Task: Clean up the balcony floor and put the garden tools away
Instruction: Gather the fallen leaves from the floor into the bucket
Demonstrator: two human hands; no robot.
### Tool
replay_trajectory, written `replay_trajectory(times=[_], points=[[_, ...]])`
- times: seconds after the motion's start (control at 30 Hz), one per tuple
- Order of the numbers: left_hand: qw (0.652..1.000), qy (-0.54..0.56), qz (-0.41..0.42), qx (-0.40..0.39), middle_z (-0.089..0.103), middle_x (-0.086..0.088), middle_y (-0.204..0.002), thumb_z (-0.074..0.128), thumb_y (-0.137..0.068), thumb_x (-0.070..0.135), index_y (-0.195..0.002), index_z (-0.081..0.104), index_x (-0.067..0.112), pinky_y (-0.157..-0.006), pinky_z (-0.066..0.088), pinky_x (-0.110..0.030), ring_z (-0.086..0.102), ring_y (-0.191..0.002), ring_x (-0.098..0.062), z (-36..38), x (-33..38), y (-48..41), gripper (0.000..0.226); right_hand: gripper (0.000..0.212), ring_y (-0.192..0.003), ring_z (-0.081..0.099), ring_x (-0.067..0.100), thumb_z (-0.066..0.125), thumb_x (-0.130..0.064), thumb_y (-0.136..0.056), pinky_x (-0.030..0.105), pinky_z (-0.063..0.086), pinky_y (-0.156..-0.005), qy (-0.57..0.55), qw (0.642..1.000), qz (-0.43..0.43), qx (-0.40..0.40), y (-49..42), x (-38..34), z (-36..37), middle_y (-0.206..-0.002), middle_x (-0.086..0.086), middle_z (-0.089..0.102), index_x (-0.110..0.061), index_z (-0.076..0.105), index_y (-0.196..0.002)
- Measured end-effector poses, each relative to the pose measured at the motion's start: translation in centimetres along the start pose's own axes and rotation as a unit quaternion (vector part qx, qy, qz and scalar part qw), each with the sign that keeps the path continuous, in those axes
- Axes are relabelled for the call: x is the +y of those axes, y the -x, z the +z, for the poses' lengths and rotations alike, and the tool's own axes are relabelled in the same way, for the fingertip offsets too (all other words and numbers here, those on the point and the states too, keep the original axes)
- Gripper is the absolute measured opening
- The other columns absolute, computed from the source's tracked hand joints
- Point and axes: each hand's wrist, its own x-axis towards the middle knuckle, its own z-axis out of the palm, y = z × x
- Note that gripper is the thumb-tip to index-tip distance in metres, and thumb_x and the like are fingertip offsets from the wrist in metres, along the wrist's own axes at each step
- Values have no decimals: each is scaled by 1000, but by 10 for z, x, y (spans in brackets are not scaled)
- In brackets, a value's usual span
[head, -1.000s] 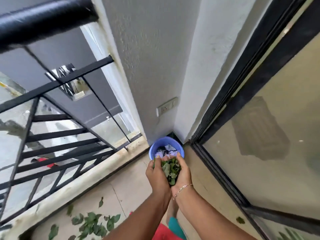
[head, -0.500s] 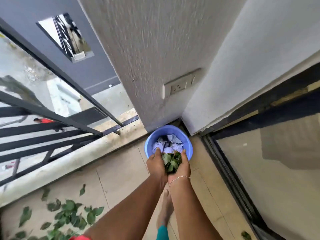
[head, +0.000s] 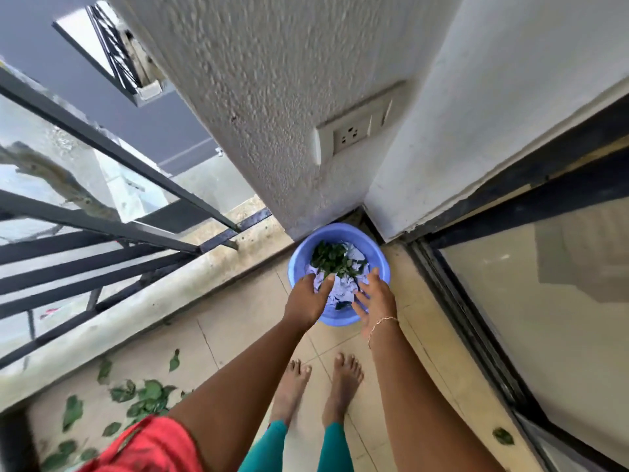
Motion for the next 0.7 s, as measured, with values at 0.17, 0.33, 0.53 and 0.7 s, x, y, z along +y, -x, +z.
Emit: replay_trajectory(times=[0.17,0.33,0.53,0.7], points=[[962,-243,124,-31,45,-18,-140,26,-89,59,-134,45,0,-101,30,-31,38,-132,-27,-26,21,49,77,30,-106,54,32,60,-23,-88,31,39,-87,279,946,-162,29,69,-17,-40,-115,16,58,-8,60,-114],[911,-358,202,-35,43,-18,-139,25,-94,53,-131,46,2,-104,25,-31,38,-129,-29,-49,57,104,66,37,-109,53,35,61,-21,-83,37,41,-93,455,849,-259,69,138,-28,-87,-116,13,55,-12,58,-119],[821,-471,316,-63,35,-15,-147,8,-91,57,-141,36,6,-113,19,-31,29,-137,-27,-67,91,162,77,37,-115,49,31,57,-25,-83,36,40,-94,467,842,-228,143,230,-39,-129,-125,8,48,-17,54,-119],[750,-525,387,-106,33,-17,-149,12,-90,53,-140,37,6,-111,22,-31,30,-138,-28,-64,113,195,73,48,-134,29,25,43,-28,-93,35,25,-108,458,852,-128,219,302,-18,-149,-148,7,25,-19,32,-139]])
